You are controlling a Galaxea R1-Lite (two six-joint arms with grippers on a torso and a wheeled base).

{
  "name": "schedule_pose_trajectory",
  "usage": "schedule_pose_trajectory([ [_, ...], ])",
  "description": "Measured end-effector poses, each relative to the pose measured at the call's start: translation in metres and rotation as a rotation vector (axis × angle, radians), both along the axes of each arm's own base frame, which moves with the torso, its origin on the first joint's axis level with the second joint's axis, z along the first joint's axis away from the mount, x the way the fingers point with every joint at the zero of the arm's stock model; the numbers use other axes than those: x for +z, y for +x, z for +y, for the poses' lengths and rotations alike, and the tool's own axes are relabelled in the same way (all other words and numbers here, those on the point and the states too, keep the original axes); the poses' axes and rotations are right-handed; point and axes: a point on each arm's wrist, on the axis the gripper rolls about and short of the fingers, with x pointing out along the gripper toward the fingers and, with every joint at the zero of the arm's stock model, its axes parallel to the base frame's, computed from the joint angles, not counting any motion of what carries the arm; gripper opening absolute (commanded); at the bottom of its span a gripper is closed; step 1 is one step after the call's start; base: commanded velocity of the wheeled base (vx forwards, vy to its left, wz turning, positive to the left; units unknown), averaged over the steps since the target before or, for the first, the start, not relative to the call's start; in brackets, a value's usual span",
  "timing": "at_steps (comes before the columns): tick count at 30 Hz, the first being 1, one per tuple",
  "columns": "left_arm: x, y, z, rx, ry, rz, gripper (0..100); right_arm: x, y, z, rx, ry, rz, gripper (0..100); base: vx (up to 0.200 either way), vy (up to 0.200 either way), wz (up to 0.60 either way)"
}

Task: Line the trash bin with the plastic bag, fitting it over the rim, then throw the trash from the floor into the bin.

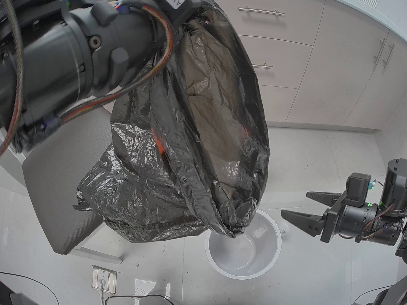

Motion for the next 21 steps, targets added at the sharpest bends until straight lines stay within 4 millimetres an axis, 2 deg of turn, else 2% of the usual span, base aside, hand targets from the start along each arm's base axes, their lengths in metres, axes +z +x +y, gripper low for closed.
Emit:
schedule_pose_trajectory([
  [11, -0.001, -0.005, -0.005, -0.025, 0.001, 0.0, 0, -0.015, 0.016, 0.024, 0.045, 0.062, -0.049, 100, 0.0, 0.0, 0.0],
  [21, -0.004, -0.006, -0.006, -0.034, 0.007, 0.008, 0, -0.031, 0.042, 0.056, 0.081, 0.042, -0.015, 100, 0.0, 0.0, 0.0],
])
